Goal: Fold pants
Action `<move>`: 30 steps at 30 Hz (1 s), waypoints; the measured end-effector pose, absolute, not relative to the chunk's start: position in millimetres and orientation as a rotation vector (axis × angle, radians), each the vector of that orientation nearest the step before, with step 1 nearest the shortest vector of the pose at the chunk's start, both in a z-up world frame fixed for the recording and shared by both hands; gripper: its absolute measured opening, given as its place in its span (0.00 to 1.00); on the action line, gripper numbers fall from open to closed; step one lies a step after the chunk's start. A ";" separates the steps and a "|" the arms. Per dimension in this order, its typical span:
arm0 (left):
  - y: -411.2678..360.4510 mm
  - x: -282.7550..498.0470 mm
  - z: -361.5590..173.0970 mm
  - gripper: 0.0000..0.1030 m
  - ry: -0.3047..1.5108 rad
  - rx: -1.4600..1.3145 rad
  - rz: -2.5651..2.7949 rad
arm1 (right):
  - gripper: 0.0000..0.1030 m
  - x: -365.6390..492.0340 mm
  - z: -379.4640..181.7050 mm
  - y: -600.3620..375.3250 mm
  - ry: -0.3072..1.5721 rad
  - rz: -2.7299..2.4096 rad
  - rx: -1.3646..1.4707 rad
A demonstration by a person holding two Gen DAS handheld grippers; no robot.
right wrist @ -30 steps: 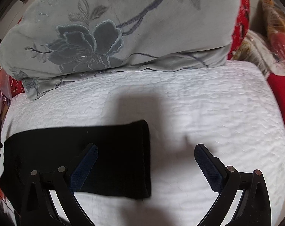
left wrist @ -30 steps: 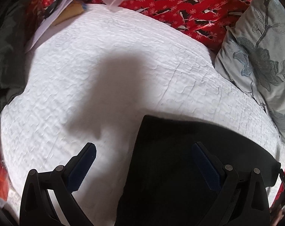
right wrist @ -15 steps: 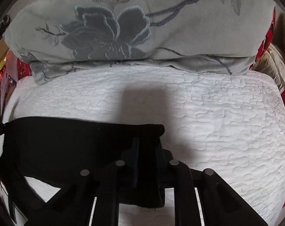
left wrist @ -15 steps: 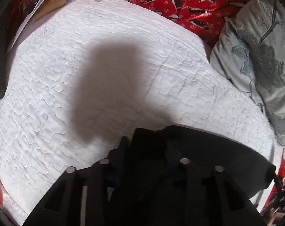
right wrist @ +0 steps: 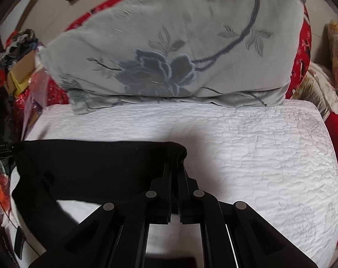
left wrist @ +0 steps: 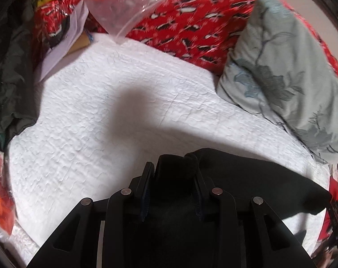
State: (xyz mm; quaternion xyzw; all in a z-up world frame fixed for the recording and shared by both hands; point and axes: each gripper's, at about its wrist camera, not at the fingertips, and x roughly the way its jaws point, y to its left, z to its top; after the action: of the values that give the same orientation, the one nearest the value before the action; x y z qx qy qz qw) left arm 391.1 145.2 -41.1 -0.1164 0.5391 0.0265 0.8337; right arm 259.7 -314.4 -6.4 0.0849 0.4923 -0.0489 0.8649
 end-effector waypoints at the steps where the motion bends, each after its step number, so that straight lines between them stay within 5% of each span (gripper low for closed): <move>1: 144.1 380.7 -34.4 0.30 1.133 -0.242 0.053 | 0.03 253.4 -2.2 -312.2 1.021 -0.091 0.177; 10: 161.5 276.8 -11.2 0.29 1.102 -0.294 0.015 | 0.03 172.8 19.5 -291.0 0.971 0.023 0.227; 19: 197.5 231.0 -61.4 0.29 1.251 -0.367 0.079 | 0.07 107.7 -13.9 -303.8 1.074 -0.047 0.308; 27: 219.7 194.1 -27.7 0.58 1.196 -0.453 0.072 | 0.10 77.7 -8.5 -308.3 1.074 -0.080 0.404; 30: 224.4 173.2 -11.5 0.62 1.157 -0.508 0.047 | 0.19 71.8 -0.9 -307.3 1.053 -0.071 0.464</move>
State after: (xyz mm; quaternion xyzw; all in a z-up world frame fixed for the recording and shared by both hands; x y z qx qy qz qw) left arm 173.2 224.4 -11.5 -0.2374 0.5408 0.0221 0.8066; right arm 71.8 -307.3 -0.9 0.2194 0.4980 -0.0337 0.8383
